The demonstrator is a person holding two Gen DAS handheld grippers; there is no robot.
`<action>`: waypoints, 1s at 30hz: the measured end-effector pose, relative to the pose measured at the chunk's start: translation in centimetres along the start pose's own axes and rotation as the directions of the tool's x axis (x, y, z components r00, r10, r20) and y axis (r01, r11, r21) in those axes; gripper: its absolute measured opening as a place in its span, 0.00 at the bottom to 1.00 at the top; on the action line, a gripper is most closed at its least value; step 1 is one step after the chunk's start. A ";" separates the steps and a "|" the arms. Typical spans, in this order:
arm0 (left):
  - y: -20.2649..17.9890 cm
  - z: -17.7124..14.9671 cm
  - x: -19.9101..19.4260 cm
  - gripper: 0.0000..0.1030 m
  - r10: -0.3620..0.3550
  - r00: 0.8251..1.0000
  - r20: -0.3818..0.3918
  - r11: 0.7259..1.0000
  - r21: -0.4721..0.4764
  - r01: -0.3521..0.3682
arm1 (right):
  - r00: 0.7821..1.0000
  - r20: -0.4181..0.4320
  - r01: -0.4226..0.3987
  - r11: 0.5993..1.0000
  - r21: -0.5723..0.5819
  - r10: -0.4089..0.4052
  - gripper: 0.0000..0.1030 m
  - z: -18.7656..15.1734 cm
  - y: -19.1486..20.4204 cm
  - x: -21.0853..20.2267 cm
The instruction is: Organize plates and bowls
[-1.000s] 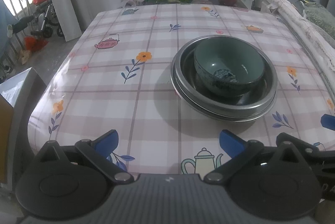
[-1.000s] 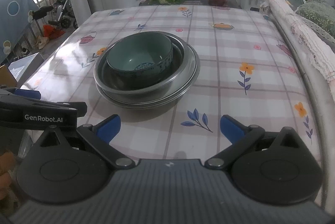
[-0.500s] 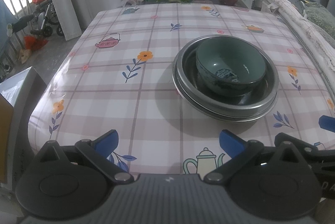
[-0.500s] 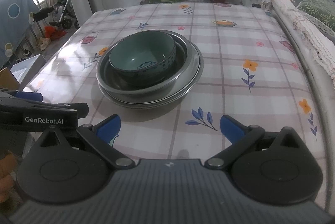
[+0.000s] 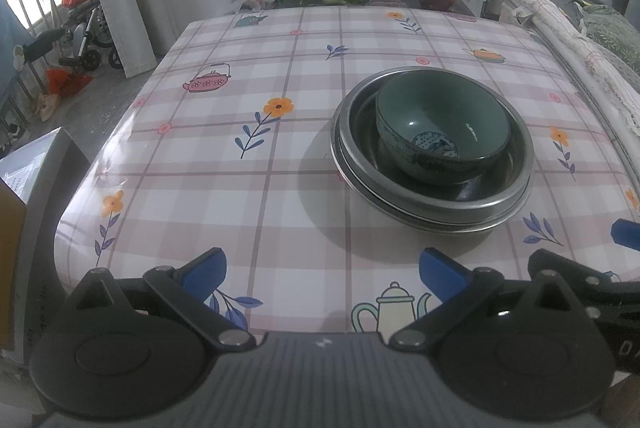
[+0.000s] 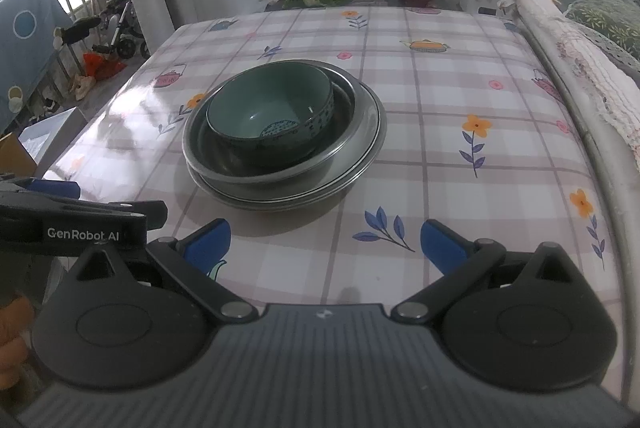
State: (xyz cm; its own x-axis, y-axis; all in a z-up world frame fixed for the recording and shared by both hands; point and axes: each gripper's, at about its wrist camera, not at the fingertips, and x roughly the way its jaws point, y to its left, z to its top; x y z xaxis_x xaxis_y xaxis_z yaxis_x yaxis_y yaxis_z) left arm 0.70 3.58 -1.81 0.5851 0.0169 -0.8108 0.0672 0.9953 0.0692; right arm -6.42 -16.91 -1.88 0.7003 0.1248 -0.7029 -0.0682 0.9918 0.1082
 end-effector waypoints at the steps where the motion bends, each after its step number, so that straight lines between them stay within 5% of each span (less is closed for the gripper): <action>1: 0.0 0.0 0.0 1.00 0.001 1.000 -0.001 1.000 0.000 -0.001 | 1.000 0.000 0.000 1.000 0.001 0.000 0.99 0.0 0.0 0.0; 30: 0.5 -0.2 0.0 1.00 -0.003 1.000 -0.007 1.000 -0.001 0.003 | 1.000 -0.011 -0.003 1.000 -0.006 0.003 0.99 -0.1 0.3 0.2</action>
State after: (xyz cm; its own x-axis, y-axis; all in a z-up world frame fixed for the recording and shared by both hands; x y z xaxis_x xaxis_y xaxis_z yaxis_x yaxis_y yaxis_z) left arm 0.51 4.07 -1.88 0.5793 0.0144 -0.8150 0.0682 0.9955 0.0661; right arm -6.39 -16.57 -2.03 0.6925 0.1285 -0.7099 -0.0745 0.9915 0.1068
